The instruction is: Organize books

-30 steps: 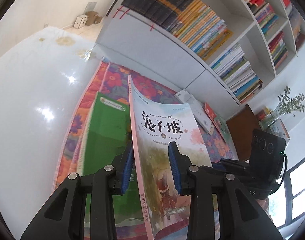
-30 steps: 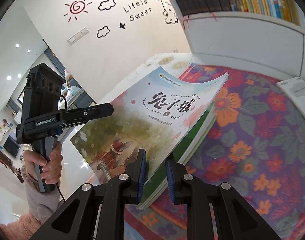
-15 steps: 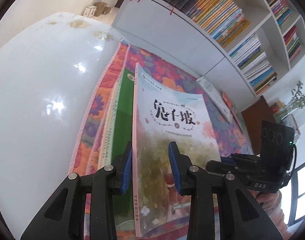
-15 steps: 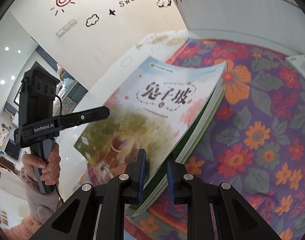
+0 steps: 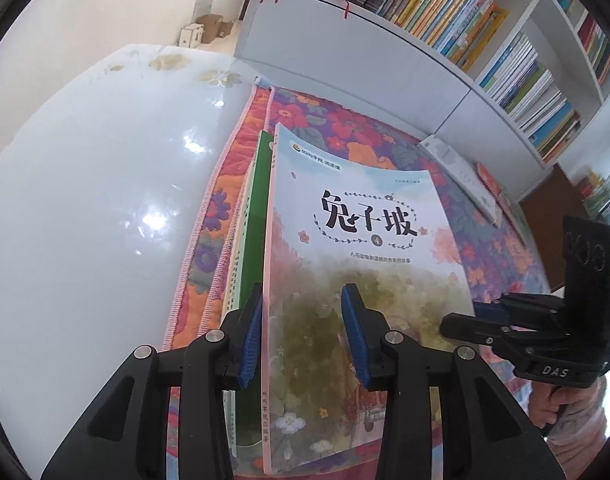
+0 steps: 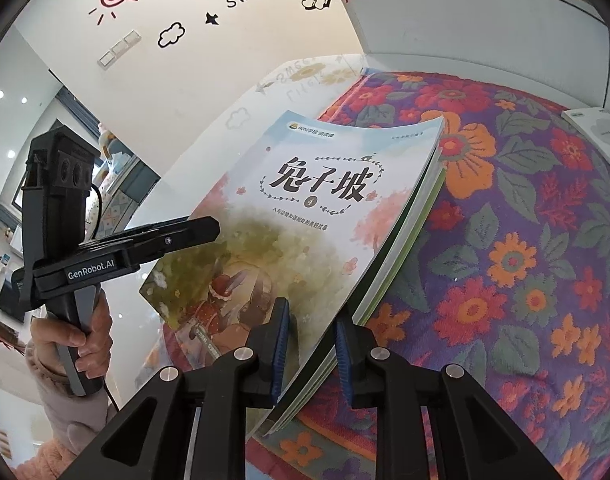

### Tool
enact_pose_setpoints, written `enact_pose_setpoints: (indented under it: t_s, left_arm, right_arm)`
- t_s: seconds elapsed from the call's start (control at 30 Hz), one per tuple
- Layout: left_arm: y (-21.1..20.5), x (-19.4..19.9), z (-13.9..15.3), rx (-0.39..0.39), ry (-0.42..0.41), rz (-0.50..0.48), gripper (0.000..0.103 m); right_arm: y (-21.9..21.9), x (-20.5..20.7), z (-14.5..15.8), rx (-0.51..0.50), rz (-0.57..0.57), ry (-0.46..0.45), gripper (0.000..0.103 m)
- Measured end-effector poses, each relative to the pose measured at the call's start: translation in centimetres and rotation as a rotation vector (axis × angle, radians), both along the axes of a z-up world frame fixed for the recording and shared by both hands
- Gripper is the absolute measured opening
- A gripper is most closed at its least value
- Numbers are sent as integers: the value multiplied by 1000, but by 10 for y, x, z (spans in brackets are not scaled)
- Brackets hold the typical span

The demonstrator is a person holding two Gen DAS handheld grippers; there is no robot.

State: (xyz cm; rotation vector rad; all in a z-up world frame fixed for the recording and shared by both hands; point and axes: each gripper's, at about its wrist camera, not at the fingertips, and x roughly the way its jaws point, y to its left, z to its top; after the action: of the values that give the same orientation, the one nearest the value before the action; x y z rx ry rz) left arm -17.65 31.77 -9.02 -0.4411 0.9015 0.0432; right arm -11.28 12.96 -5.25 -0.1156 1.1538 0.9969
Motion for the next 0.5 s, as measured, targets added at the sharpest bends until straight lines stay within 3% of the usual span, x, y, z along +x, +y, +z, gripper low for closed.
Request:
enact_pose_setpoints:
  t_s: [0.2, 0.33, 0.5]
  left_arm:
    - [-8, 1, 4, 141, 41, 39, 36]
    - [-4, -2, 6, 147, 46, 62, 36]
    - [-3, -9, 13, 142, 38, 99, 36]
  right_arm:
    - [2, 0, -1, -11, -4, -7, 22]
    - [3, -1, -1, -9, -7, -12, 25]
    - [5, -2, -1, -1, -1, 3, 36]
